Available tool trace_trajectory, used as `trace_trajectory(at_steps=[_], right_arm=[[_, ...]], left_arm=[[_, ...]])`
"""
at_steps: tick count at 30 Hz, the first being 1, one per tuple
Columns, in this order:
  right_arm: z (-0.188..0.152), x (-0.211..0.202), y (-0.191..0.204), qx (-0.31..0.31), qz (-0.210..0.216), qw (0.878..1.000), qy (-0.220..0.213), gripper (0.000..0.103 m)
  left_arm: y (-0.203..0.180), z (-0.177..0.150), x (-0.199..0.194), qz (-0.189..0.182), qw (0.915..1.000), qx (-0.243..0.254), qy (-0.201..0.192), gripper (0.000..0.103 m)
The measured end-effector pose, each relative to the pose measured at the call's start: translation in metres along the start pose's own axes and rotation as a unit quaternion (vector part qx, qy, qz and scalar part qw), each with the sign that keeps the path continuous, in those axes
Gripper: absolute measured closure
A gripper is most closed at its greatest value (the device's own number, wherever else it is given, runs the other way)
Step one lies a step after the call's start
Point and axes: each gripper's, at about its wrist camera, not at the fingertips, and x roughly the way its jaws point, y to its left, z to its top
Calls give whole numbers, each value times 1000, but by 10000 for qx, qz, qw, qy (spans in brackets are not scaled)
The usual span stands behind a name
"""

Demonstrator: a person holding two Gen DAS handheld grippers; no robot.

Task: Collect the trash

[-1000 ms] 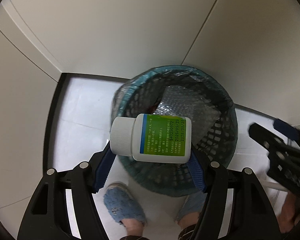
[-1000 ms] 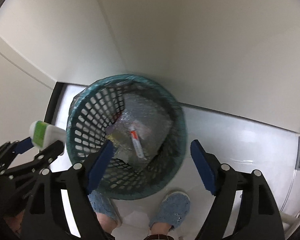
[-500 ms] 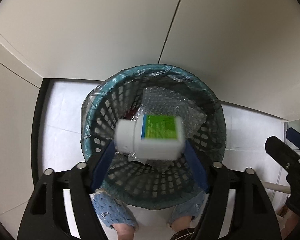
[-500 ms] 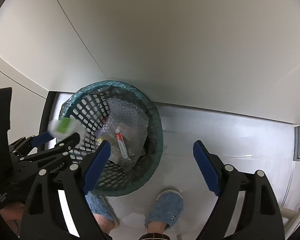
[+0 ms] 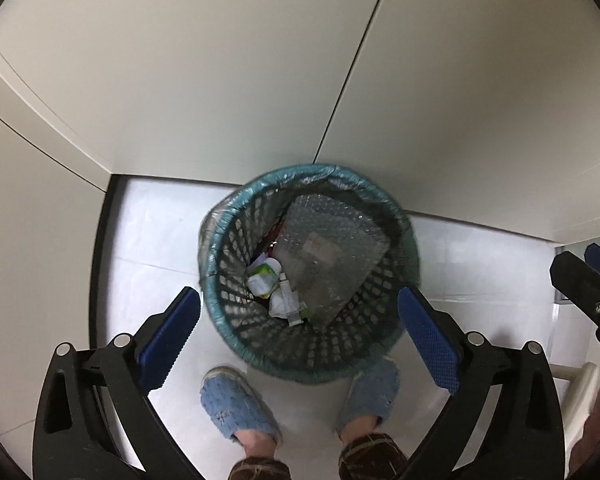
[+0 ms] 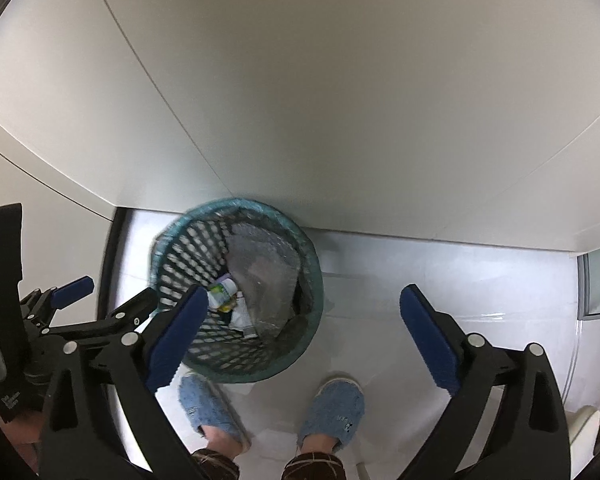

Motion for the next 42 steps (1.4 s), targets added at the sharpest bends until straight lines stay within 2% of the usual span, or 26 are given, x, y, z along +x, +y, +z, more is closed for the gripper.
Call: trace_trajectory(at_steps=[7,11,14,16,20,23,29,37,42], right_arm=[[23,-95,5,-75,68,9997,-200,8],[36,-156,4,-7,-74,9995,-315,8],[48,-198,1,133,-92,9995,-259,8],[57,-229,-1,212,-120,9993,-282,8],[78,-303,-7,293,-178,9980,-523,8],[91,-355,-6,257,-187,9973,-663,8],[106,-462,7,99,-306,9916,-1251,8],[109,-572,21,129,-277,9821,-1861,8],[110,-599,34,25,-256,9797,-1990,8]], left_arm=[[-3,8,-107,-126,9996,9,-269,6],[-8,13,-176,-24,9983,138,-563,6],[-8,23,-228,295,9971,71,-701,6],[-7,32,-264,50,9970,-28,-776,6],[-10,54,-343,201,9939,114,-1083,6],[-13,68,-406,119,9908,67,-1343,6],[-29,75,-510,123,9842,225,-1750,6],[-37,71,-606,50,9762,204,-2157,6],[-42,65,-633,105,9723,244,-2320,6]])
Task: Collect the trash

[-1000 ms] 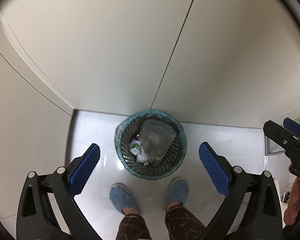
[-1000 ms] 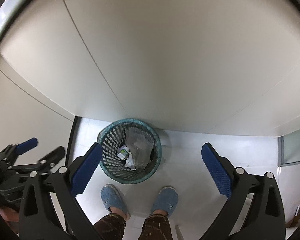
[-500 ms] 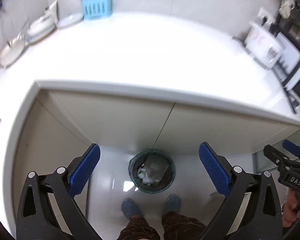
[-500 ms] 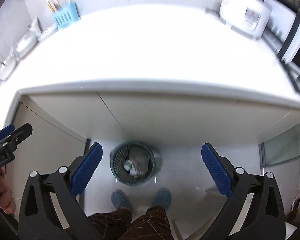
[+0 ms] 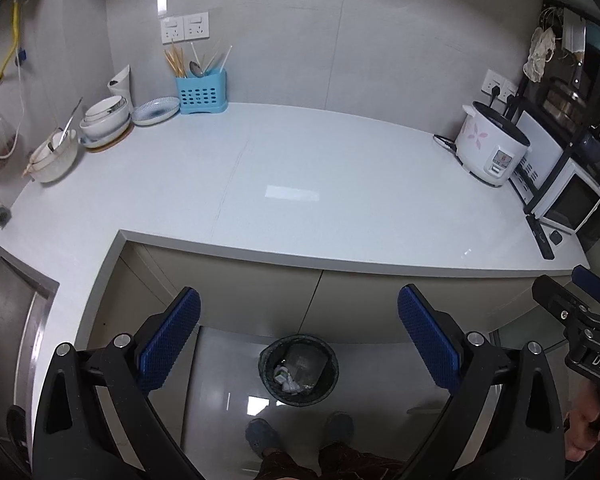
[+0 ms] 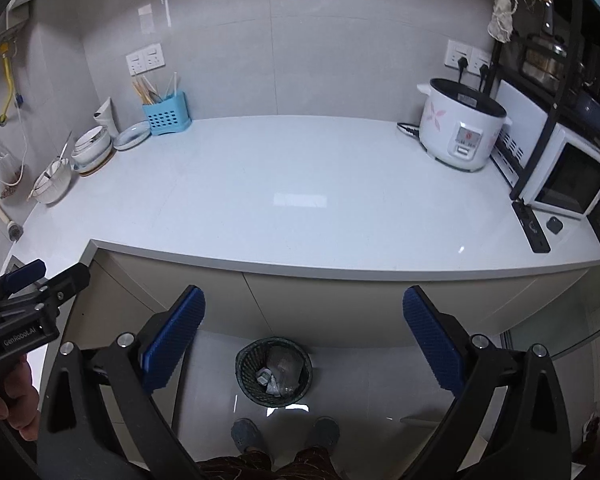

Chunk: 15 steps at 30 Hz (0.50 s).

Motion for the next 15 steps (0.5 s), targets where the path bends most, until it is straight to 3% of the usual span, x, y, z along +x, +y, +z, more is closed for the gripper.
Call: trace_trajectory(at_steps=[15], right_arm=[[3,17,-6,190,50,9998,68,8]], left_arm=[[-10,-3,5,44,9999,114,73,6]])
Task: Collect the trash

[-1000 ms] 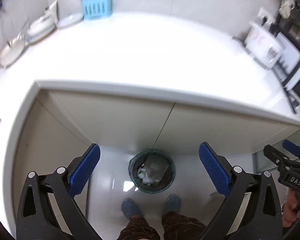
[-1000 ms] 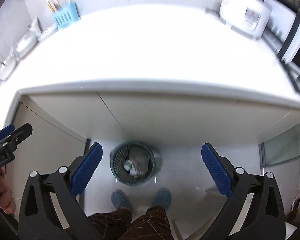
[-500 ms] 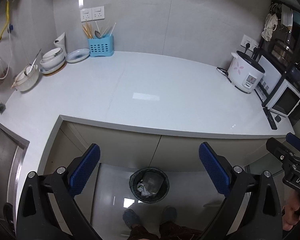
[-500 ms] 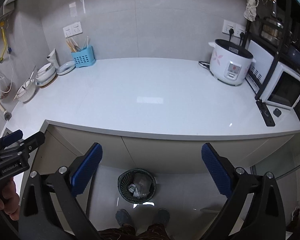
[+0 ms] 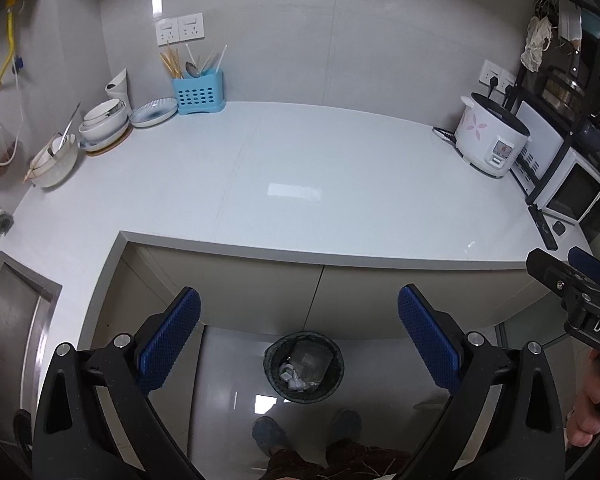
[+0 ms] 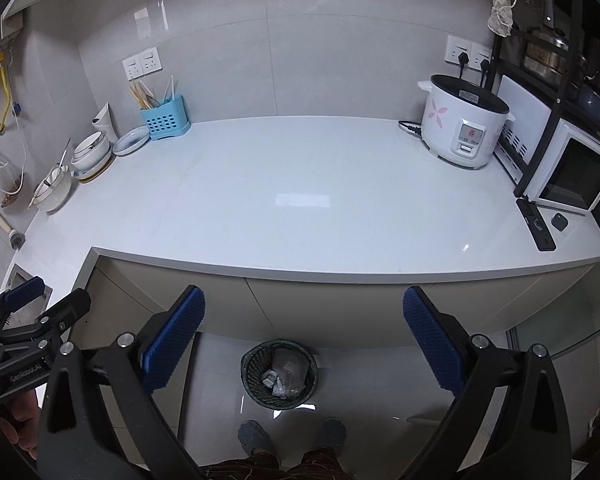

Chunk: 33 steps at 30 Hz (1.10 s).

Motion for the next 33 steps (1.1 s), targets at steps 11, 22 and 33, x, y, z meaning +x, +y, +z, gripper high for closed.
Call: trace_trajectory(at_steps=[11,22,33], right_arm=[[-5,1,3,-27,66,9999,78,8],[-7,0,4,-23,56,9999,107,8],[-9,0,2,-31,93,9999,110,8]], left_arm=[[-1,-3,-3,-17,10000,20,3,6],[-10,-5,-4,-43,10000,26,30,6],[-14,-4,-4,-18,10000,11,39,6]])
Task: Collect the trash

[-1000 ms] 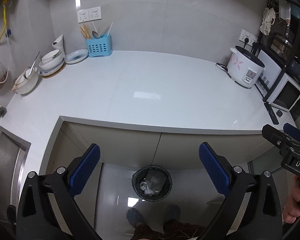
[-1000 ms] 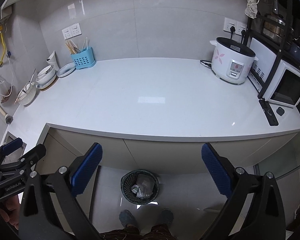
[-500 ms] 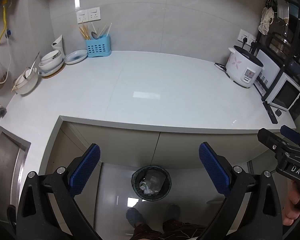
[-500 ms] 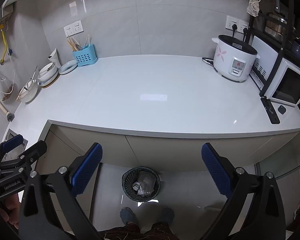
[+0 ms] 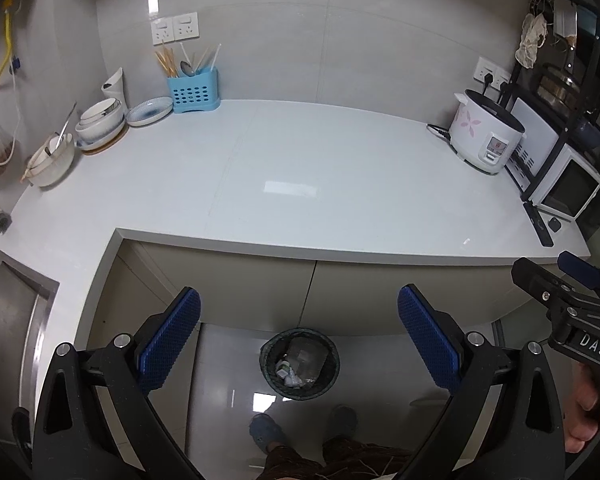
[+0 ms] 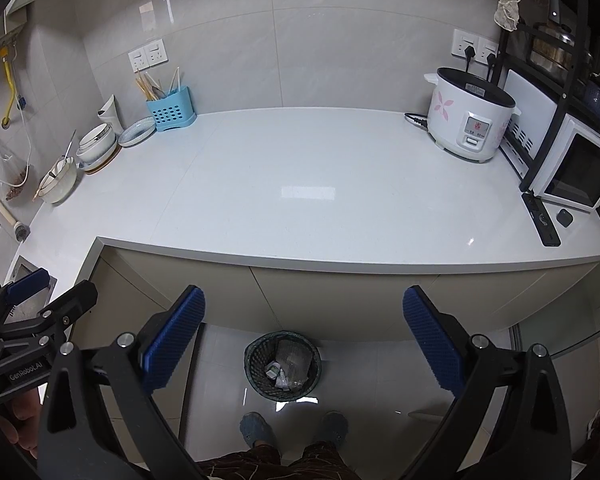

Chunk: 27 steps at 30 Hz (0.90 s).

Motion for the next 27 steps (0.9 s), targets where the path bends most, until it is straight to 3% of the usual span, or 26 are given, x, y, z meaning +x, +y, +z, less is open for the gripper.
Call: trace_trajectory(at_steps=[27], right_arm=[[-2,7,3,-45,44,10000,29,8]], left_arm=[[-5,3,4,276,9996,-7,-114,6]])
